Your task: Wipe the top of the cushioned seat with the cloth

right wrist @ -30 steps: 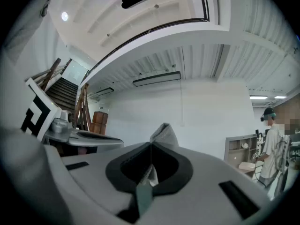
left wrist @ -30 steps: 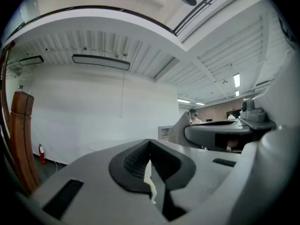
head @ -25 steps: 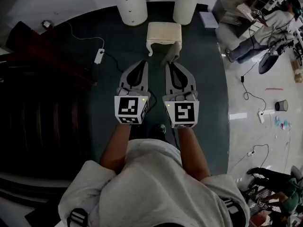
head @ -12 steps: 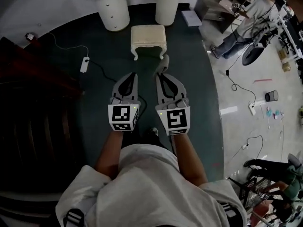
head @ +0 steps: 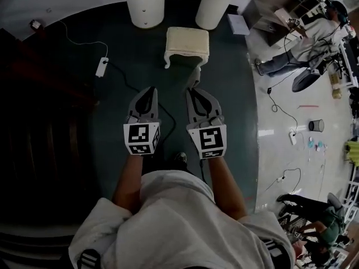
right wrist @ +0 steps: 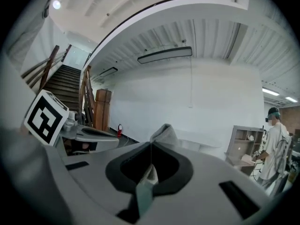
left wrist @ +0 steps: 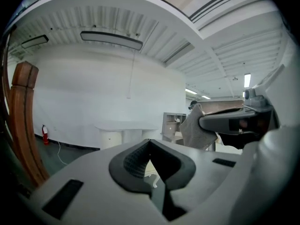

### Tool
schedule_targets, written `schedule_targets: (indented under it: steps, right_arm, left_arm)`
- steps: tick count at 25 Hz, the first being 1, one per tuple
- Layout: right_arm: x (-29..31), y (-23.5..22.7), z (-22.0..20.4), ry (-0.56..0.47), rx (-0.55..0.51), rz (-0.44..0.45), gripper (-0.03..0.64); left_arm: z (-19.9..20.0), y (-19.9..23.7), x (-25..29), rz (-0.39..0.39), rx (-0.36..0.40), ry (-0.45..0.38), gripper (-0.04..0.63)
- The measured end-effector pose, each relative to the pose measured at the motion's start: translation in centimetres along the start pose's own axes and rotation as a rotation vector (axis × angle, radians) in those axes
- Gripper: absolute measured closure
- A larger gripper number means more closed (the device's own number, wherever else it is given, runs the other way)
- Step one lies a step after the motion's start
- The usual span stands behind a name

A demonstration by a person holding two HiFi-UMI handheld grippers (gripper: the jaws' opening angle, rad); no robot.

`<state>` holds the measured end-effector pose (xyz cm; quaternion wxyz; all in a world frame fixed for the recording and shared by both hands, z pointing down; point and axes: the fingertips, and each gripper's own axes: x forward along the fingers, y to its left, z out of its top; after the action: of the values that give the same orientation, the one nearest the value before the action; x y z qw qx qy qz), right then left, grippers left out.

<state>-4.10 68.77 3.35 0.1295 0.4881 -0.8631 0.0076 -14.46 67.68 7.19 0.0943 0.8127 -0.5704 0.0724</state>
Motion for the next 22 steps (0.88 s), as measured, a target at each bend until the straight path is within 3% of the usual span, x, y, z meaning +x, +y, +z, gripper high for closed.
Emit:
schedule_targets:
  steps: [3,7,12,16,22]
  right_arm:
    - [3.4,0.1,0.6,0.042,-0.033,0.020,0.600]
    - [8.7,1.6,1.9,0.071,-0.070,0.017,0.600]
    - [14.5,4.4,3.3,0.105,-0.079,0.020,0.600]
    - [17.7,6.0,3.5,0.118,-0.100,0.008,0.600]
    - [21.1,7.0,2.4,0.180,-0.066,0.033,0.600]
  left_arm:
    - [0.3,3.5,1.8,0.008,-0.032,0.015,0.581]
    - [1.4,7.0,3.5,-0.055,0.048,0.000,0.581]
    - [0.5,12.5,4.5,-0.088,-0.041,0.040,0.581]
    - [0.2,16.0,5.0,-0.121,-0.019,0.040,0.581]
    - [-1.5,19.1,5.7,-0.108,-0.075,0.071,0.581]
